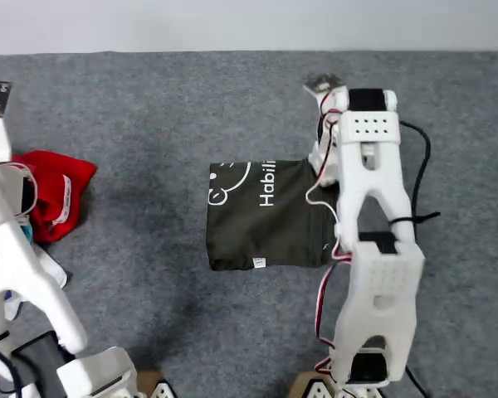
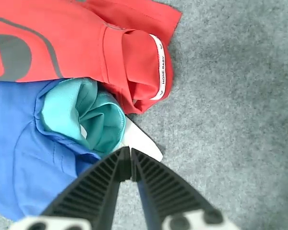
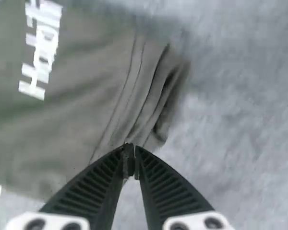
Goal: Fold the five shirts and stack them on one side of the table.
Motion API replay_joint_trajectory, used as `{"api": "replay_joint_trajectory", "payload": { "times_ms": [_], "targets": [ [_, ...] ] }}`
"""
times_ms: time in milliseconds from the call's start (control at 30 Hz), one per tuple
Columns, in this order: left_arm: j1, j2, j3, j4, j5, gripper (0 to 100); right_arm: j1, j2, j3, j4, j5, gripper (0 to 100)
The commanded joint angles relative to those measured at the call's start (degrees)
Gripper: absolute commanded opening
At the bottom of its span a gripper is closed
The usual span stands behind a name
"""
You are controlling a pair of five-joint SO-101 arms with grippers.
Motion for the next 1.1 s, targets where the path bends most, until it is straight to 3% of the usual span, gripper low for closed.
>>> {"api": "replay_joint_trajectory", "payload": {
  "times_ms": [0,300,533,767,1067],
  "targets": [
    [-0.4,-2.5,-0.2,1.5,-0.7,0,-1.9,-11.6,10.7,2.3,-2.3,1.0],
    [-0.4,-2.5,3.8,1.5,-0.7,0,-12.4,-12.4,25.1,-4.1,-5.2,1.0],
    [-0.4,-2.5,3.8,1.5,-3.3,0,-4.9,-7.3,37.1,-16.5,-3.3,1.0],
    [-0.4,-2.5,3.8,1.5,-4.0,0,2.1,-9.0,37.0,-14.3,0.0,1.0],
    [-0.4,-2.5,3.9,1.5,-4.0,0,-6.6,-24.3,36.5,-10.5,-0.6,1.5]
  ]
}}
